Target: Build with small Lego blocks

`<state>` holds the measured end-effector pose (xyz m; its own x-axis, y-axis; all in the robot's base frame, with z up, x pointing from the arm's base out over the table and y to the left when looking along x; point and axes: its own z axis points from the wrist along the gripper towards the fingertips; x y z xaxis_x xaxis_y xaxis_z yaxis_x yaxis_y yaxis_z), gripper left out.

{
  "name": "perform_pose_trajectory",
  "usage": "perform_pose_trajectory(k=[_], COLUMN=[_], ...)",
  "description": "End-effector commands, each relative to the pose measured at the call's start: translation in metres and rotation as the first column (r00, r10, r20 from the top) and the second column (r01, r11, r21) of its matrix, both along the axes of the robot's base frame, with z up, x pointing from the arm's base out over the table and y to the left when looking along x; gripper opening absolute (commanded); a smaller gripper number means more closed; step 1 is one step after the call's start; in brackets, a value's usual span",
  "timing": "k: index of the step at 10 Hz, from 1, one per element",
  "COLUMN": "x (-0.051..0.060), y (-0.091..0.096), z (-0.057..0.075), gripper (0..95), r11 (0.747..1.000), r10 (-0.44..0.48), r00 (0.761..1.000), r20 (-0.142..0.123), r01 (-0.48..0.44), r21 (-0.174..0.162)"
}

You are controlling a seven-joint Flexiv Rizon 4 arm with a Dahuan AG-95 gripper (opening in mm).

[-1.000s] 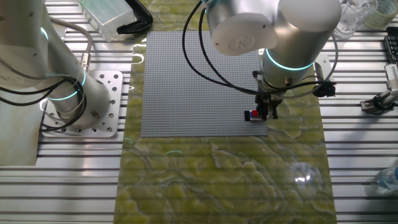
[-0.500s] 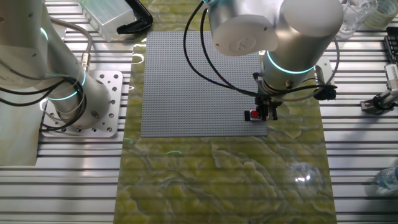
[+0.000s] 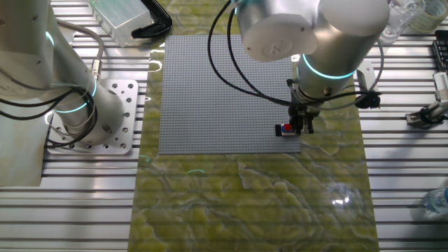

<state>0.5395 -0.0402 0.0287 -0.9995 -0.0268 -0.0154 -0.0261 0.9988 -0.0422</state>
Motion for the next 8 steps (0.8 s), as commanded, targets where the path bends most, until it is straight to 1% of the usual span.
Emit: perform_pose_trajectory(k=[1,4,5,6,8], x=[-0.0039,0.0001,0.0028,0.0035,0.0034], y=[-0.0016,0.0012,0.0027,0.0029,0.0032], z=[-0.015,-0.0185,-0.0185,-0.0179,-0.0173], gripper=[0.0,0.0,0.0,0.0,0.0], r11=[1.0,1.0,1.0,1.0,1.0], r10=[0.002,-0.015,-0.018,-0.015,-0.026], r00=[1.0,1.0,1.0,1.0,0.999], r20=[0.018,0.027,0.026,0.027,0.019], r01=[-0.002,0.015,0.018,0.015,0.026], r21=[0.004,0.003,-0.018,-0.027,-0.01])
